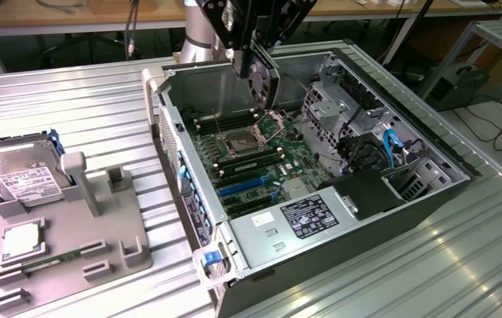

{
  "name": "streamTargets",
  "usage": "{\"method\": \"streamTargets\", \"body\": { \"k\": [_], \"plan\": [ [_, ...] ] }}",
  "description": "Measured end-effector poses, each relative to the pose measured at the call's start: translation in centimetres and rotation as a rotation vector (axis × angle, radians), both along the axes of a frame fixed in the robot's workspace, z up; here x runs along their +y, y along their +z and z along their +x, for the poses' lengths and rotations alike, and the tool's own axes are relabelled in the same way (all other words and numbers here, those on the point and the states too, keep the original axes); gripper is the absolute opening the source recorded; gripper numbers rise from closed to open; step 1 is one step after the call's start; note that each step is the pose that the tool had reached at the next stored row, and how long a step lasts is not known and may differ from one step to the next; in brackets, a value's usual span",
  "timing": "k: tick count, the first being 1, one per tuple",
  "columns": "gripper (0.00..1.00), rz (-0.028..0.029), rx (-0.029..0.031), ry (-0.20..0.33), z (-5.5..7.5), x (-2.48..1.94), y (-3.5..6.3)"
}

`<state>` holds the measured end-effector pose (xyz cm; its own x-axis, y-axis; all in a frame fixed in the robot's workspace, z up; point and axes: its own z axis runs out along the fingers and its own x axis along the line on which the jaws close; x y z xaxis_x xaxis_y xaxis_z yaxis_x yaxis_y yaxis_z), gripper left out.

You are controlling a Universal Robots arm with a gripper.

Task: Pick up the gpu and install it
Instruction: 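Pick up the gpu and move the gpu toward the slot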

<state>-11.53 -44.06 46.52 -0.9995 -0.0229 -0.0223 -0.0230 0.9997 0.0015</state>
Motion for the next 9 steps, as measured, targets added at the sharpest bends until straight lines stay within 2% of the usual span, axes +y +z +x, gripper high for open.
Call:
{"method": "streamTargets", "body": {
  "k": [9],
  "plan": [
    [0.28,0.0,0.0001,0.004,0.91,0.18,0.0]
  ]
}}
